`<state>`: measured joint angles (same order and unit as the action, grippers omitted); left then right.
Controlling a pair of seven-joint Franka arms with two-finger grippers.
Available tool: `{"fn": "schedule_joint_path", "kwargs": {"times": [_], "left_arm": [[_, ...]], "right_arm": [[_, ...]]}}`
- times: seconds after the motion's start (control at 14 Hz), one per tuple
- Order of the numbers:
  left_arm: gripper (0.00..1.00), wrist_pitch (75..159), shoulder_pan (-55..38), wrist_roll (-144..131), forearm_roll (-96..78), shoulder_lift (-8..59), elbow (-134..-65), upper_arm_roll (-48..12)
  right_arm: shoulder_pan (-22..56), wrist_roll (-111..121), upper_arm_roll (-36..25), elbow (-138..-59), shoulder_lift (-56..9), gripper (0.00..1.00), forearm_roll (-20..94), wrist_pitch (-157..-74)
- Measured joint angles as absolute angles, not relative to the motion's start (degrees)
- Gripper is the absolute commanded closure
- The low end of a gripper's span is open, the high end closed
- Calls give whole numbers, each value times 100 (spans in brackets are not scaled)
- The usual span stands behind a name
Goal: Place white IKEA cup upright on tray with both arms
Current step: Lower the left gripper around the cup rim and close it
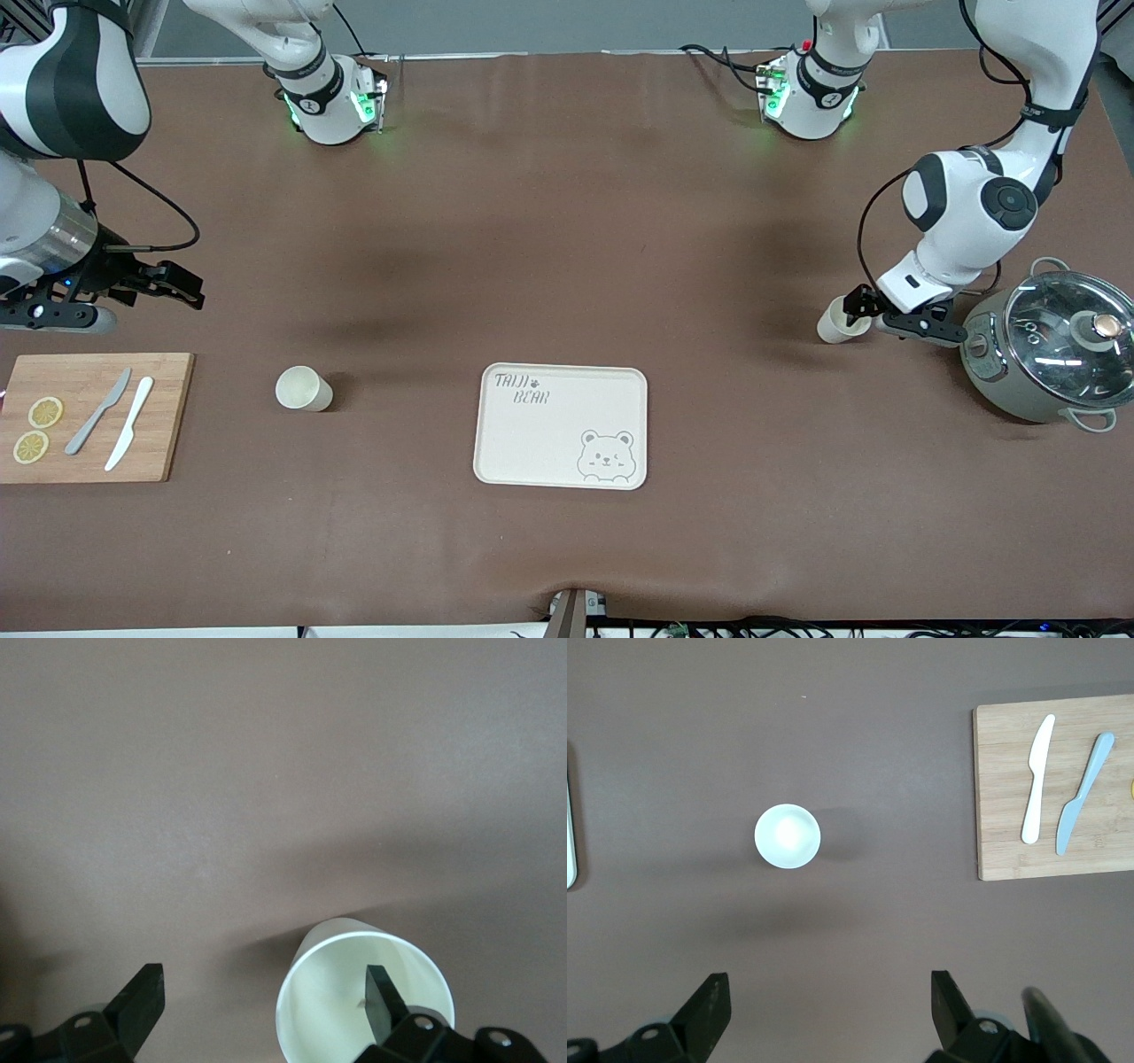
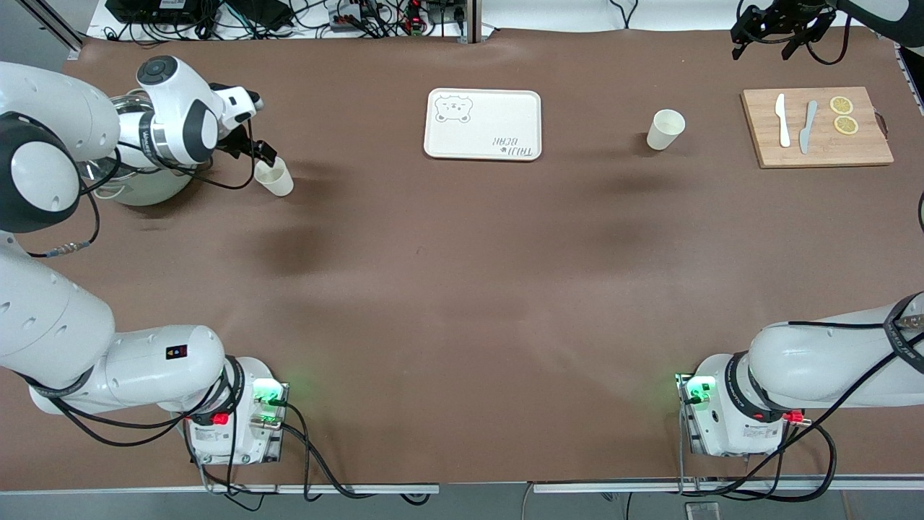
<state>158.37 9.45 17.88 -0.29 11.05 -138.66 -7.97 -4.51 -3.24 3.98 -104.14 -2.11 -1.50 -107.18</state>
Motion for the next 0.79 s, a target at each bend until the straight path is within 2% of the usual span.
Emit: {"fn": "schedule_joint_path", "kwargs": {"times": [0.79], "left_arm": [[0,16208,1215,2067,-29,1240,-14043,-799]], "right_arm": [[-451,-324,399,-10414,-214,0,-150,-10718]]}}
